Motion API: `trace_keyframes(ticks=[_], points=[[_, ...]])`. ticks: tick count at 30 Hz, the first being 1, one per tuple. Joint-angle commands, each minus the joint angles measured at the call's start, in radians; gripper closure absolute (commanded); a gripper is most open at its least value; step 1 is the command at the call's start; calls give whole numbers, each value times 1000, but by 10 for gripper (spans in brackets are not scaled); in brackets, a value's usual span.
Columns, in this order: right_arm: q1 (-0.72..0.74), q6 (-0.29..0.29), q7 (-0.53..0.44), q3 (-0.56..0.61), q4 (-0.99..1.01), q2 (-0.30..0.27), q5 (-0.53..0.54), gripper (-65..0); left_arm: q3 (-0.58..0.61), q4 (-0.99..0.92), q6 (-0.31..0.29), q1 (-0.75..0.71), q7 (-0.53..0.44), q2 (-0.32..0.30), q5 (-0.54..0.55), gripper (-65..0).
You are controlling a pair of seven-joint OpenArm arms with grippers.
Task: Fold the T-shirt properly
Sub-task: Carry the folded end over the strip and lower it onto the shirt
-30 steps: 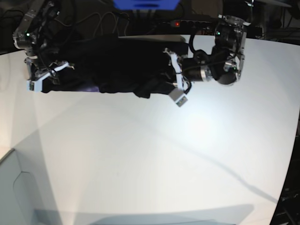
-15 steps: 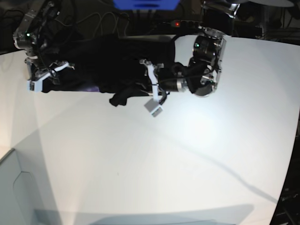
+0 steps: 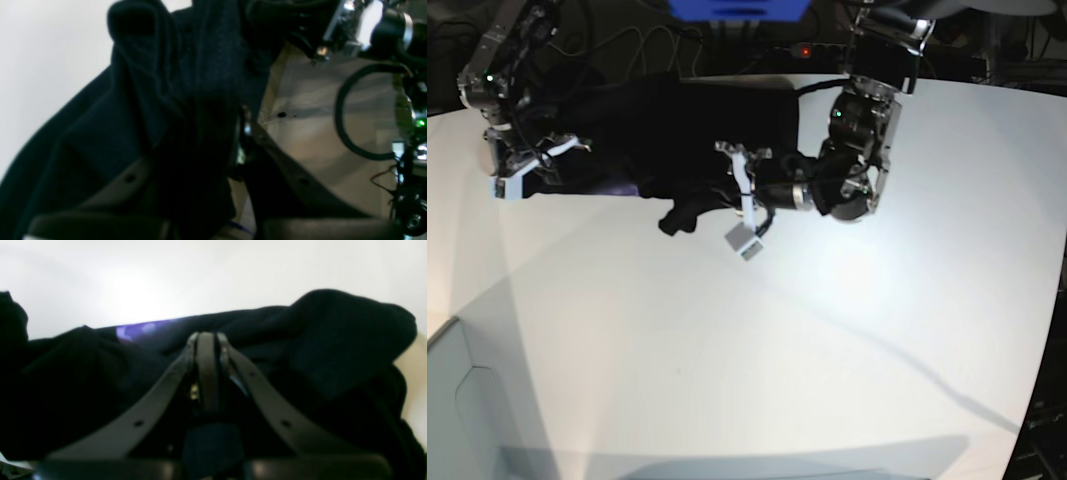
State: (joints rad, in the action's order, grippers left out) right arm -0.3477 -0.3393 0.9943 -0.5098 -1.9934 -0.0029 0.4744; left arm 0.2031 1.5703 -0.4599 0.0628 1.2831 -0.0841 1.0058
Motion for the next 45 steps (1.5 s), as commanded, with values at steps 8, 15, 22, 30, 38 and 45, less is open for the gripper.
trace_keyframes(ticks=[8, 15, 22, 30, 38, 45], points=[[5, 4, -21, 6, -14, -6, 14, 0, 22, 14, -1, 18, -7, 8, 29, -12], [5, 4, -21, 6, -14, -6, 14, 0, 55, 14, -1, 42, -6, 5, 29, -277], [5, 4, -21, 4, -14, -6, 14, 0, 55, 12, -3, 42, -6, 4, 34, -423], [5, 4, -21, 1, -14, -6, 14, 0, 49, 12, -4, 41, -4, -1, 37, -422], [6, 4, -22, -3, -14, -12, 16, 0, 77, 15, -4, 42, -3, -23, 35, -420], [6, 4, -22, 0, -14, -9, 16, 0, 243, 11, -3, 98, -10, -39, 21, -167]])
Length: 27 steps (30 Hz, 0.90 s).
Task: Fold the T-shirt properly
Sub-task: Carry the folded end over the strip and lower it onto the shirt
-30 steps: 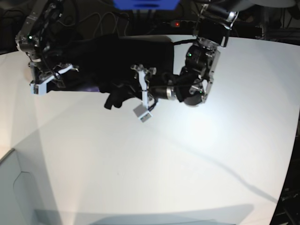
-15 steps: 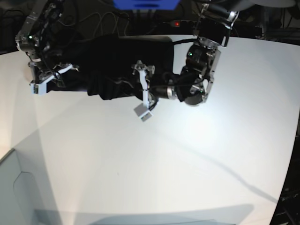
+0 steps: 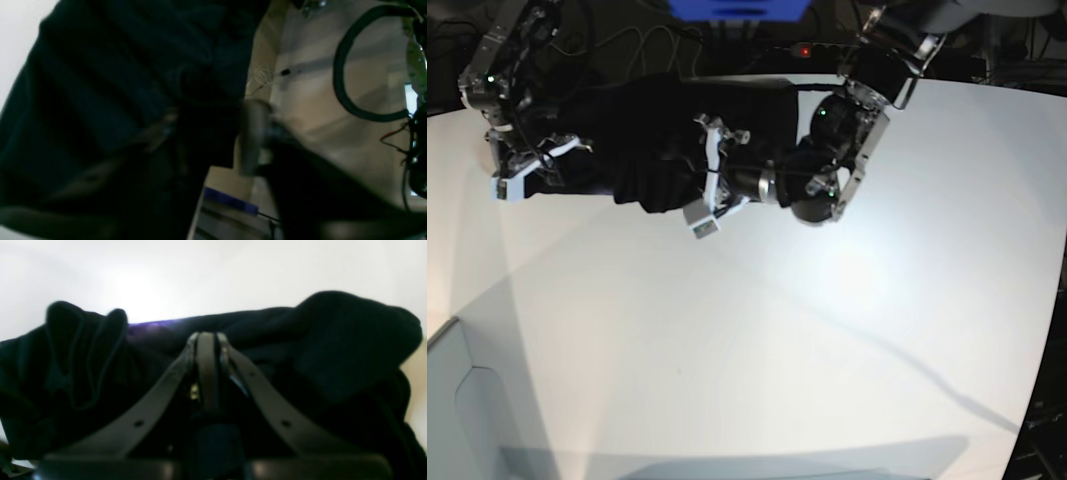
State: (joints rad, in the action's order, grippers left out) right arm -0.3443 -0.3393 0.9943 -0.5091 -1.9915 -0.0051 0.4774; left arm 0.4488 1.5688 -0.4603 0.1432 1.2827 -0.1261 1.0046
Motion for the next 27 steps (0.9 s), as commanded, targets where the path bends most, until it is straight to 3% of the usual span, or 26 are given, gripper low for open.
trace_keyframes(ticks=[1, 3, 5, 15, 27], points=[[3, 4, -22, -1, -16, -6, 13, 0, 5, 3, -2, 25, -10, 3, 6, -113], [3, 4, -21, -3, -16, -8, 13, 0, 21, -26, -2, 39, -11, 15, -28, -30], [3, 4, -21, -4, -16, -8, 13, 0, 38, -69, -2, 48, -11, 30, -54, -8], [1, 4, -21, -3, -16, -6, 13, 0, 160, -275, -8, 134, -94, 113, -172, -26], [3, 4, -21, -3, -16, -11, 13, 0, 270, -480, -2, 186, -229, 116, -231, -26]])
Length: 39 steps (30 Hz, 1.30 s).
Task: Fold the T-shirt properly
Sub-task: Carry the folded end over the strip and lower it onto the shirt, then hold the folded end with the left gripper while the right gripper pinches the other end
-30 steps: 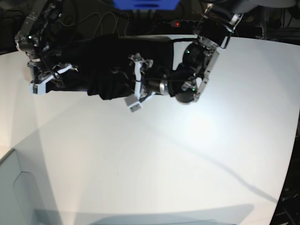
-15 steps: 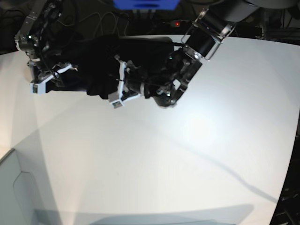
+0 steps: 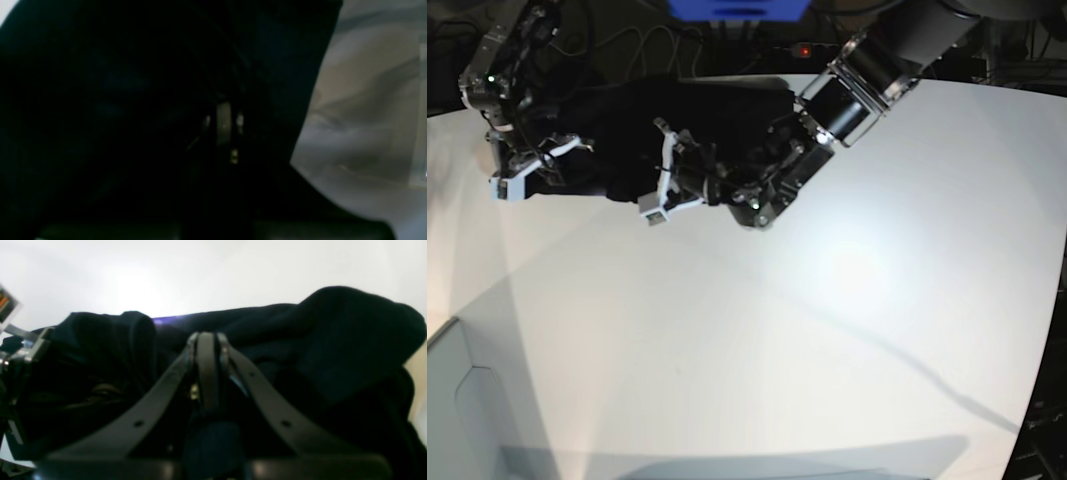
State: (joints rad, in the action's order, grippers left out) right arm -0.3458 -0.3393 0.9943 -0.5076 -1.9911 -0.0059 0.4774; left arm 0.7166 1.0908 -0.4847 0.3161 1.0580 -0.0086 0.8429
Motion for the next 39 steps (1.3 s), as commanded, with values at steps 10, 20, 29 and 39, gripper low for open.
trace_keyframes(ticks=[10, 20, 29, 39], points=[[4, -2, -21, -53, -17, -171, 19, -19, -2, -4, 22, 12, -18, -89, -75, -26], [26, -120, -21, -84, 80, -219, 19, -169, -2, -4, 22, 10, -31, -175, -75, -24], [32, -122, -19, -72, 117, -250, 19, -302, -2, -4, 22, -4, -31, -175, -76, -24], [41, -274, 31, -85, 121, -274, 22, -467, -1, -11, 22, -8, -51, -175, -76, -24]])
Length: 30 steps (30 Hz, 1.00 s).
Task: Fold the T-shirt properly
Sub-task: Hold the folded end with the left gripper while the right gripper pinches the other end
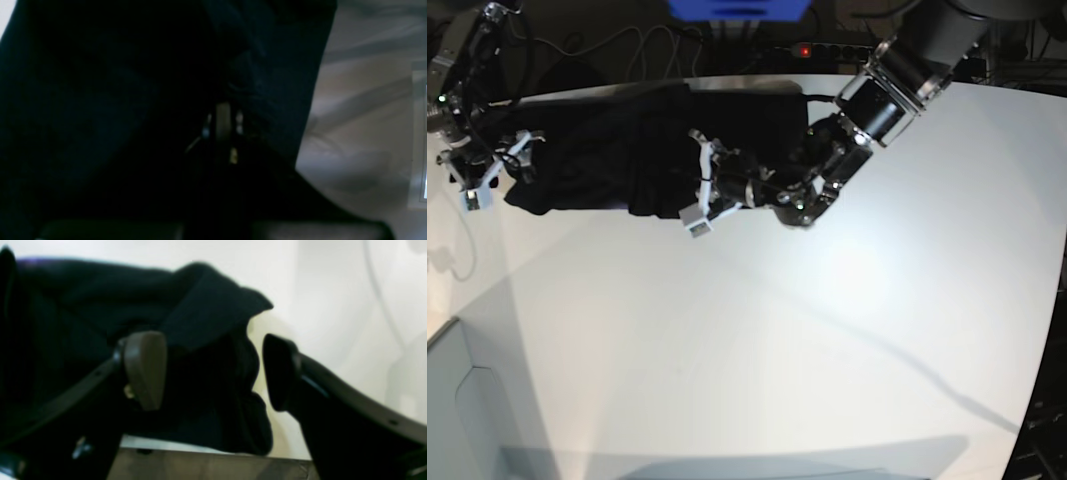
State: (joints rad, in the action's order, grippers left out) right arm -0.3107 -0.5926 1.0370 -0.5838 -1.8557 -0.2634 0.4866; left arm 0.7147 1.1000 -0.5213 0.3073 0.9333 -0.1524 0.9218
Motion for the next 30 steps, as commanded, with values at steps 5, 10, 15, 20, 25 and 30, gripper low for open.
trace_keyframes(ticks=[5, 10, 15, 20, 25, 30], points=[[66, -106, 105, -92, 32, 19, 44, -473, 1, -21, 59, 0, 74, -31, -155, -24], [161, -106, 271, -192, 173, 25, 70, -473, 1, -21, 59, 0, 74, -31, -155, -24], [199, -106, 323, -224, 253, 23, 68, -473, 1, -21, 59, -1, 74, -31, -155, -24], [203, -106, 319, -261, 261, 23, 68, -473, 1, -21, 59, -1, 74, -31, -155, -24], [236, -106, 325, -353, 261, 5, 68, -473, 1, -21, 59, -1, 74, -31, -155, -24], [239, -106, 343, -361, 262, -1, 114, -478, 1, -21, 59, -1, 74, -31, -155, -24]])
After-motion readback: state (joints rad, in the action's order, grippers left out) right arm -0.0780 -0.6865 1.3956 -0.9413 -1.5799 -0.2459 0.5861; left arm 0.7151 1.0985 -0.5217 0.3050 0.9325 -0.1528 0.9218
